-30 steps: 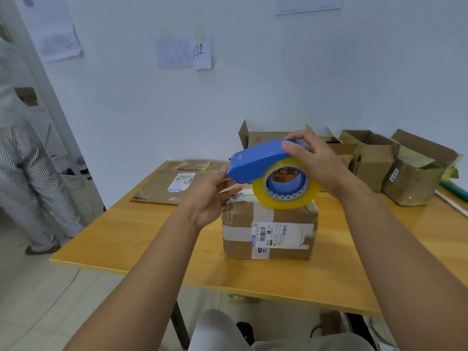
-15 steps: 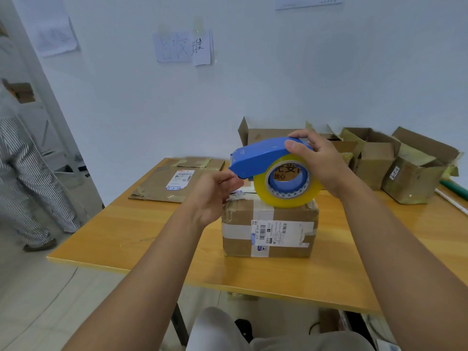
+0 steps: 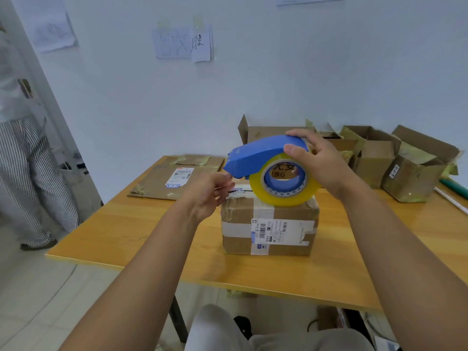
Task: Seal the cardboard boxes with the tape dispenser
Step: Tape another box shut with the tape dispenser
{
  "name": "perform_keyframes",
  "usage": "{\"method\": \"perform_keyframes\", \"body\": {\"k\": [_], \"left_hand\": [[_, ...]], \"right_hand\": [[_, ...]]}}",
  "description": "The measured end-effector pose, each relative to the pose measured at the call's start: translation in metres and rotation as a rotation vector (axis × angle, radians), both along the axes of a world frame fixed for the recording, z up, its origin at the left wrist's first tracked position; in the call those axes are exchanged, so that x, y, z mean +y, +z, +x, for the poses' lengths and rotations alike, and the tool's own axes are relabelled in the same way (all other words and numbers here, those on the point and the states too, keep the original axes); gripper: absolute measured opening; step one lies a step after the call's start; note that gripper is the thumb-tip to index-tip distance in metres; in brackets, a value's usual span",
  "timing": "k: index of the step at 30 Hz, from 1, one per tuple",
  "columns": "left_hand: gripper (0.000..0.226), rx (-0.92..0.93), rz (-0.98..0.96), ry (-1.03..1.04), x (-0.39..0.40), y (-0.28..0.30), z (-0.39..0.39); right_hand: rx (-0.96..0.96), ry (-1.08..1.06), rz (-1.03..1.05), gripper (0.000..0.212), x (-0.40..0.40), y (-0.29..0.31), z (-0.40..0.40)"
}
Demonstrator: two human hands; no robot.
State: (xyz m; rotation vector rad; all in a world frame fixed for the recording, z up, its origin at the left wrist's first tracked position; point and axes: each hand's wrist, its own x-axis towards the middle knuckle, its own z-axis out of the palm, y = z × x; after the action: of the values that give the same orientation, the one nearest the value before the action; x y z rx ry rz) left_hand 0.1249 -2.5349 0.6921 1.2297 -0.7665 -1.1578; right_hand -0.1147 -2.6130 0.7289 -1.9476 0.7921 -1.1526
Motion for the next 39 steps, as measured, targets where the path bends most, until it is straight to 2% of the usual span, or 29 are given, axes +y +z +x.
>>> {"method": "perform_keyframes", "body": {"k": [4, 9, 13, 17, 23, 26, 31, 35, 39], "left_hand": [[0.016, 0.005, 0.012, 0.027, -0.003, 0.004, 0.008], [0.018, 0.072, 0.016, 0.051, -0.001, -0.003, 0.012], [0.014, 0.165, 0.003, 0.021, 0.001, -0.012, 0.023], [0.016, 0.235, -0.004, 0.091, 0.002, -0.017, 0.028], [0.014, 0.237, 0.030, 0.165, 0.004, -0.023, 0.037], [0.014, 0.216, 0.054, 0.180, 0.006, -0.029, 0.038], [0.012, 0.210, 0.084, 0.186, 0.008, -0.039, 0.035], [0.005, 0.211, 0.115, 0.183, 0.010, -0.049, 0.030], [0.010, 0.181, 0.131, 0.159, 0.009, -0.056, 0.027]], "right_hand": [[0.098, -0.006, -0.074, 0.047, -0.002, 0.018, 0.001], [0.192, 0.012, -0.080, 0.059, -0.004, 0.026, 0.010], [0.215, 0.024, -0.076, 0.056, -0.006, 0.028, 0.017], [0.255, 0.030, -0.094, 0.065, -0.007, 0.031, 0.019], [0.305, 0.052, -0.087, 0.068, -0.010, 0.036, 0.017], [0.306, 0.043, -0.076, 0.064, -0.012, 0.032, 0.020], [0.284, 0.026, -0.071, 0.045, -0.018, 0.026, 0.023], [0.274, 0.015, -0.074, 0.040, -0.017, 0.024, 0.024], [0.288, -0.011, -0.088, 0.044, -0.018, 0.023, 0.026]]}}
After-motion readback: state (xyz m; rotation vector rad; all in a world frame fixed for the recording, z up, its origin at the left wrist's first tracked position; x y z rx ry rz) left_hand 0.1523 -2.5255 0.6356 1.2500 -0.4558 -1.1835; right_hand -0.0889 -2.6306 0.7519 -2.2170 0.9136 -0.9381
